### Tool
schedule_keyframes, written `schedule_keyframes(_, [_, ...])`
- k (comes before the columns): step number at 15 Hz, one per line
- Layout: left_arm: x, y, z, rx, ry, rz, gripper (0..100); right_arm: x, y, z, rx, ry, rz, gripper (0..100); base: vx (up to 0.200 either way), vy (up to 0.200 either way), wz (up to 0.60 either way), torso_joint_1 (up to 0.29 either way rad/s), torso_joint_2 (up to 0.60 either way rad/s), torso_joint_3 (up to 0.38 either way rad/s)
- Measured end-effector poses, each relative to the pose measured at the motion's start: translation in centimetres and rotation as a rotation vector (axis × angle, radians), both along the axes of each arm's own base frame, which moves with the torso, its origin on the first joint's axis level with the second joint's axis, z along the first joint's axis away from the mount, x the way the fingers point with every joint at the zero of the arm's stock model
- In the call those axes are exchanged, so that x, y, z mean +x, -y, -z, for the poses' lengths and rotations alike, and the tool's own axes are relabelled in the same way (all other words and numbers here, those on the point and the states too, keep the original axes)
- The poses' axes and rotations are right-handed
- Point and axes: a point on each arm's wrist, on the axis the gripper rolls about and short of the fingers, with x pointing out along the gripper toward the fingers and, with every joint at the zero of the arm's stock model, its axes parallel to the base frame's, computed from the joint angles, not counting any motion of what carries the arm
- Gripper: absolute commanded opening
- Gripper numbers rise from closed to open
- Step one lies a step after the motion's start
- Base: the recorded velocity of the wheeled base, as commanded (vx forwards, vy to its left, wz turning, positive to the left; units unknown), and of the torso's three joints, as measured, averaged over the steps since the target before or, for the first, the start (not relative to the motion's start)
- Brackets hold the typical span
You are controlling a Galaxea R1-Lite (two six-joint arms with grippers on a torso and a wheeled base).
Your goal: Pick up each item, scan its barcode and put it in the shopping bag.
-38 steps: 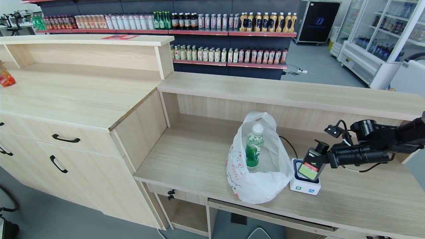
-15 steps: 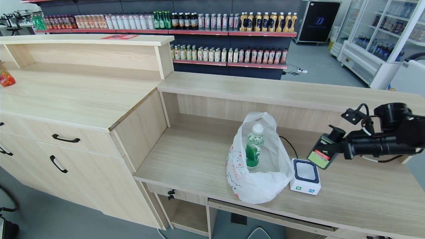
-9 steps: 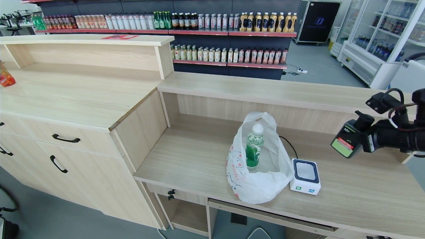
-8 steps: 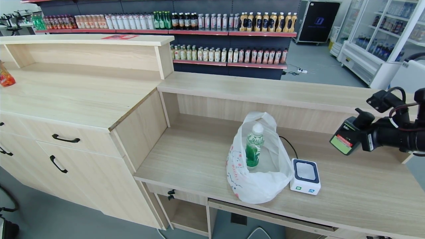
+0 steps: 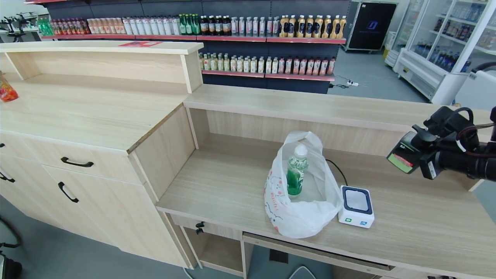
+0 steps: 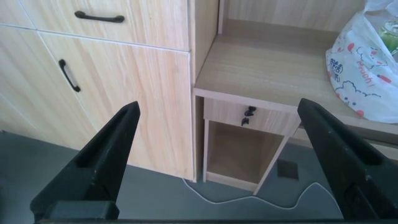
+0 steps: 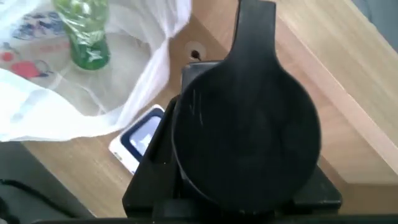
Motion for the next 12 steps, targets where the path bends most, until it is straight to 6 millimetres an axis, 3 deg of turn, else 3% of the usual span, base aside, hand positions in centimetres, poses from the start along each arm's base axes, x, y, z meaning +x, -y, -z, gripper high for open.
schedule_keyframes(5, [0.0, 0.0, 0.0, 0.000, 0.000, -0.001, 100, 0.9, -0.7, 2.7, 0.041, 0.010, -0.509, 0, 0.000, 0.000, 0.00, 0.000, 0.00, 0.000])
schedule_keyframes(9, [0.0, 0.0, 0.0, -0.001, 0.000, -0.001, 100, 0.4, -0.6, 6.1, 0.040, -0.165, -0.577, 0, 0.000, 0.000, 0.00, 0.000, 0.00, 0.000])
schedule_keyframes(12, [0.0, 0.0, 0.0, 0.000, 0.000, -0.002, 100, 1.3, -0.2, 8.2, 0.046, -0.214, -0.608, 0, 0.000, 0.000, 0.00, 0.000, 0.00, 0.000])
